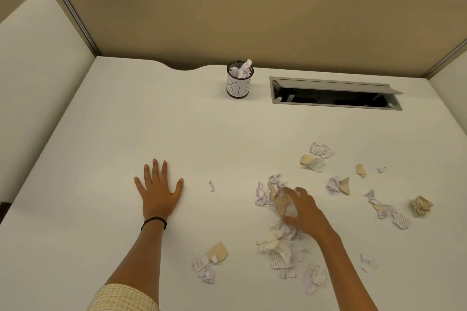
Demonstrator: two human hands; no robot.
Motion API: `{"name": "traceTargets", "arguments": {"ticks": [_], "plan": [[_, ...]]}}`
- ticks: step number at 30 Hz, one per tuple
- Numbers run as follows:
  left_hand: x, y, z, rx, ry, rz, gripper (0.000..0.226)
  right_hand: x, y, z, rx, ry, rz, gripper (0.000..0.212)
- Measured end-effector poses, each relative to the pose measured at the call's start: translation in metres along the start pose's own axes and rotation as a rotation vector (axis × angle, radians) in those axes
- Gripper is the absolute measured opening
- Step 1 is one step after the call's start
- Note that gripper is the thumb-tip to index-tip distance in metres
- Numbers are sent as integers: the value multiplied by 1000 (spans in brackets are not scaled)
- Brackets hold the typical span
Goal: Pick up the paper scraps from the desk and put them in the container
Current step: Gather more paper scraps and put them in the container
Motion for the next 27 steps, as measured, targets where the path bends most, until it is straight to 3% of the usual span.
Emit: {"name": "traceTargets", "arguments": {"ticks": [4, 9, 15, 27], "plan": [[1, -1, 1, 8, -3, 7, 86, 2, 3, -12, 32, -35, 116, 70], [0, -1, 1, 8, -8, 1, 90, -12, -9, -29, 133, -110, 167, 78], [0, -2, 1, 8, -13, 0, 97, -32, -23, -44, 313, -203, 145, 52], [-1, -4, 4, 19, -17, 4, 92, -87, -46, -40, -134, -229, 103, 14]]}}
Point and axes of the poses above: each hand's wrist, its own x-axis away from the middle knuckle, its own y-axis out of the palm, z = x × y, the point moved 3 cm from there along -x, towards the middle knuckle, and after that the axes turned 4 degrees about x, right-handed, at the moved point
